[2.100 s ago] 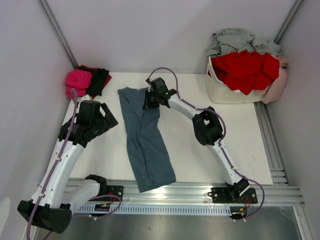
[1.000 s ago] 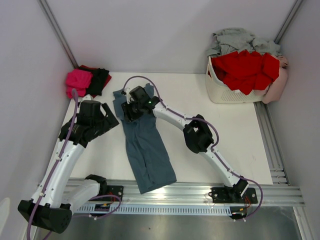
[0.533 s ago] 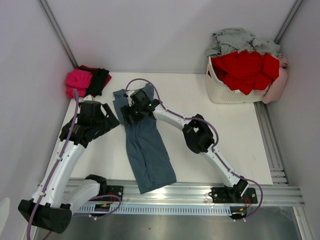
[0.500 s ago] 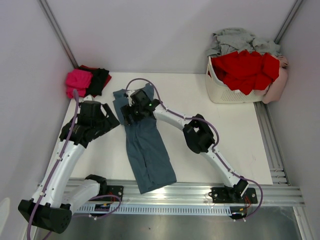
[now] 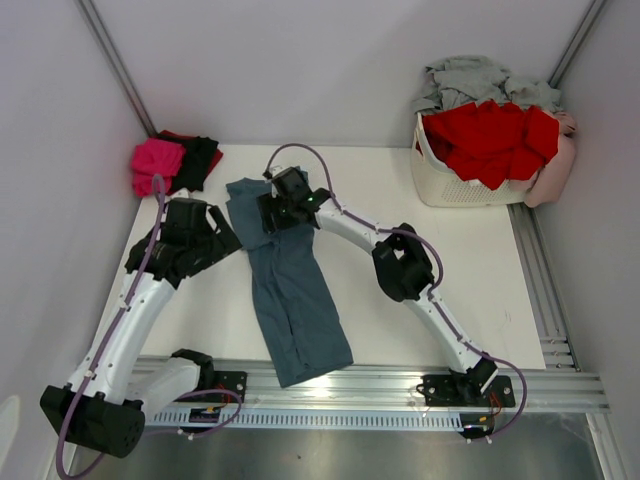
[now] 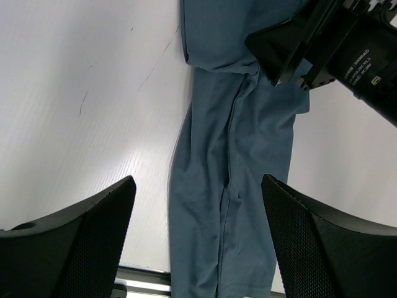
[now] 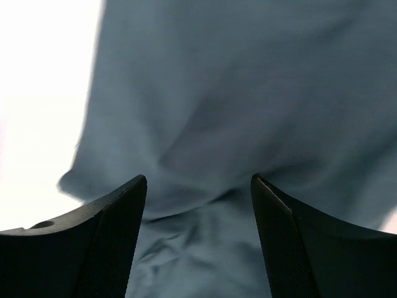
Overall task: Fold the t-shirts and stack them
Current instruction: Rotate the tshirt 90 degrees
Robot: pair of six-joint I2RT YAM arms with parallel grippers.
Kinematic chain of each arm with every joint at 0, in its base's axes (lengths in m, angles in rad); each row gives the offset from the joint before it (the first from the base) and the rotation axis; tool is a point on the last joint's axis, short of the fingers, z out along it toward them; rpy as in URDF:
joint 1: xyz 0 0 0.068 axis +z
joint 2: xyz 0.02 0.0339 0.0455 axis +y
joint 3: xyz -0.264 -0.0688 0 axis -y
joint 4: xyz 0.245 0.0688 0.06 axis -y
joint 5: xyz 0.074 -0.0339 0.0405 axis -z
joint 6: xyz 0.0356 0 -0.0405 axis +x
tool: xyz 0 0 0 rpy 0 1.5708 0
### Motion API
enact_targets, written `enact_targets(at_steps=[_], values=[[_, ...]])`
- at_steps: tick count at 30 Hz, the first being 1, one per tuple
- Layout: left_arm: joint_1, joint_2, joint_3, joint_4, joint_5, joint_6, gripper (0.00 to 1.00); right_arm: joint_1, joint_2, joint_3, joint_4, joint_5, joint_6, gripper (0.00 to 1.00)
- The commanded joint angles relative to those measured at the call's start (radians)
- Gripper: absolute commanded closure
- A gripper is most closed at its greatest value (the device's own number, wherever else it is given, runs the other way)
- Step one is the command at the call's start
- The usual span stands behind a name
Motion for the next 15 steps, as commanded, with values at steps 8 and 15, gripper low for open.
enact_targets(at_steps=[8,15], values=[[-0.003,-0.028,0.057,0.001,-0.01,0.006,0.14,-0.11,0.078,0.025,-0.054,-0.006,0.142,0.32],[-0.003,-0.026,0.056,-0.004,-0.013,0.005,0.15,-0.12,0.088,0.025,-0.072,0.043,0.15,0.34]])
